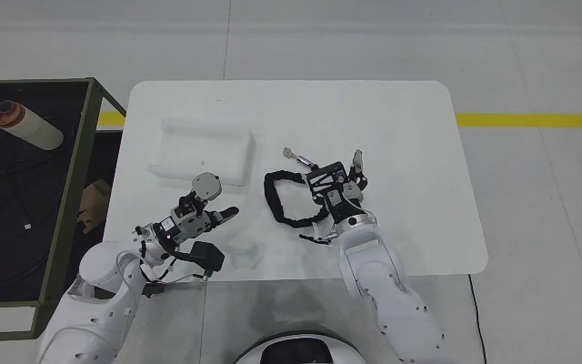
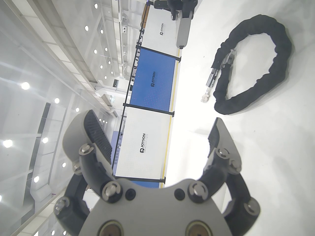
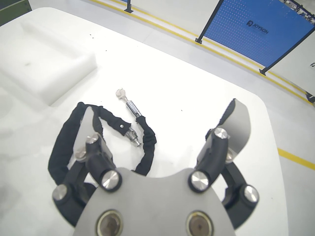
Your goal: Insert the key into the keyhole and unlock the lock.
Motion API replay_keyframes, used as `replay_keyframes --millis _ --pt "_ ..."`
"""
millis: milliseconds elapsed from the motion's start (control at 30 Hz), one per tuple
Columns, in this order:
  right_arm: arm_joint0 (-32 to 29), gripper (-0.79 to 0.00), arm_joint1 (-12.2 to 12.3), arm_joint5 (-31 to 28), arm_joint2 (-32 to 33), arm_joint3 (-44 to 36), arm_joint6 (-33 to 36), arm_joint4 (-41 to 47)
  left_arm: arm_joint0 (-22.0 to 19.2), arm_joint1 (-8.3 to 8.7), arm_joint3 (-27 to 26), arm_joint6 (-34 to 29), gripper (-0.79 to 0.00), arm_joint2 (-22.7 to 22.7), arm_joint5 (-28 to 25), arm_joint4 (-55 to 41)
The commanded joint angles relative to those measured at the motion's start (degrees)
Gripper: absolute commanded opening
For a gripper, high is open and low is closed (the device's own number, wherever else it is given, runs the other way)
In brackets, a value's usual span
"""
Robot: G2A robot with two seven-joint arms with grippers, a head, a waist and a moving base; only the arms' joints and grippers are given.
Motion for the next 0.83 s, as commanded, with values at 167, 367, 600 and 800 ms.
replay_keyframes --millis 167,367,600,800 --pt "0.0 -0.001 0.0 0.0 0.0 0.0 0.0 -0.7 0.0 0.0 0.0 0.0 -0.001 0.0 0.0 0.0" --pt "0.0 -0.001 0.0 0.0 0.0 0.0 0.0 -0.7 0.0 0.0 0.0 0.0 -0.001 0.0 0.0 0.0" --pt "0.0 -0.001 0.0 0.0 0.0 0.0 0.0 -0.7 0.0 0.0 0.0 0.0 -0.001 0.0 0.0 0.0" --pt "0.0 -0.001 0.0 0.0 0.0 0.0 0.0 -0.7 0.0 0.0 0.0 0.0 -0.001 0.0 0.0 0.0"
